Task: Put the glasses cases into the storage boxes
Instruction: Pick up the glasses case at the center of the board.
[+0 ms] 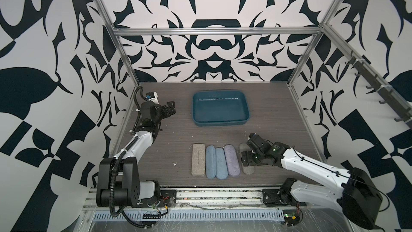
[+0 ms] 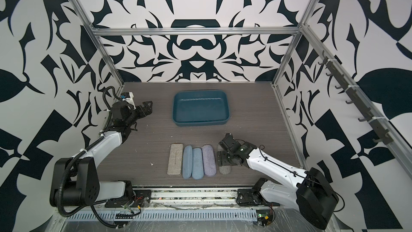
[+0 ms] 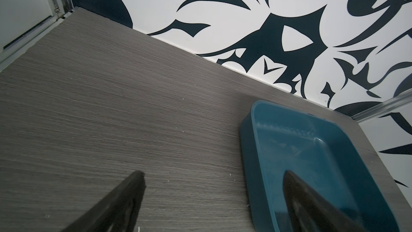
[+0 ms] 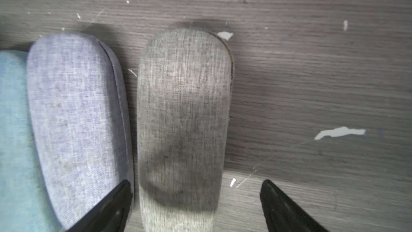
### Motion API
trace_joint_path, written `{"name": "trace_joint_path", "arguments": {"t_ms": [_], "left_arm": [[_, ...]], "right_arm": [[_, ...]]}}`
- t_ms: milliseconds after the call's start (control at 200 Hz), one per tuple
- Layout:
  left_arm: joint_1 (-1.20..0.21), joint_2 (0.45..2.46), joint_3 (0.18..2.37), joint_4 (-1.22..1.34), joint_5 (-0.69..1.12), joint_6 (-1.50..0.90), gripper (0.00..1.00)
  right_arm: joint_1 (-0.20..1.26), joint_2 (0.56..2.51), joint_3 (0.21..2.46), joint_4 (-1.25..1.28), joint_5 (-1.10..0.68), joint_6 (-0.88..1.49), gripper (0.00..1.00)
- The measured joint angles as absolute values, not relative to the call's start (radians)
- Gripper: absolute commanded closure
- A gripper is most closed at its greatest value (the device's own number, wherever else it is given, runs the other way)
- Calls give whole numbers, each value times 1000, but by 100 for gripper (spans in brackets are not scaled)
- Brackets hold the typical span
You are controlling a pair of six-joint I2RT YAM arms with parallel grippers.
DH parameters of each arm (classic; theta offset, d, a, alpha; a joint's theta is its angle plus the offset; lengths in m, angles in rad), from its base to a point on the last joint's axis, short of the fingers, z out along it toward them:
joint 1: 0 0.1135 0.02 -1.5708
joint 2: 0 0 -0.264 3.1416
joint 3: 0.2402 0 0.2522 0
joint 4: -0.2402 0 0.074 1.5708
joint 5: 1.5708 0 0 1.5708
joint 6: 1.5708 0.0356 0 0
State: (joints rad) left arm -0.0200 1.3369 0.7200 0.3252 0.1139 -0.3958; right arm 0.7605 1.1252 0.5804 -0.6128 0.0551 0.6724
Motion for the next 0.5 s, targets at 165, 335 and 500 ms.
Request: {"name": "trace_joint_path", "arguments": {"t_ms": [165, 335, 500], "left_arm": [[-20, 1337, 720, 326, 114, -395, 1], [-20, 1345, 720, 337, 114, -395, 1], [-20, 1353, 719, 340, 114, -395, 1]], "right_arm": [[806, 1176, 580, -598, 103, 689, 12], [839, 1226, 595, -588, 160, 698, 17], [850, 1280, 612, -573, 192, 703, 24]]}}
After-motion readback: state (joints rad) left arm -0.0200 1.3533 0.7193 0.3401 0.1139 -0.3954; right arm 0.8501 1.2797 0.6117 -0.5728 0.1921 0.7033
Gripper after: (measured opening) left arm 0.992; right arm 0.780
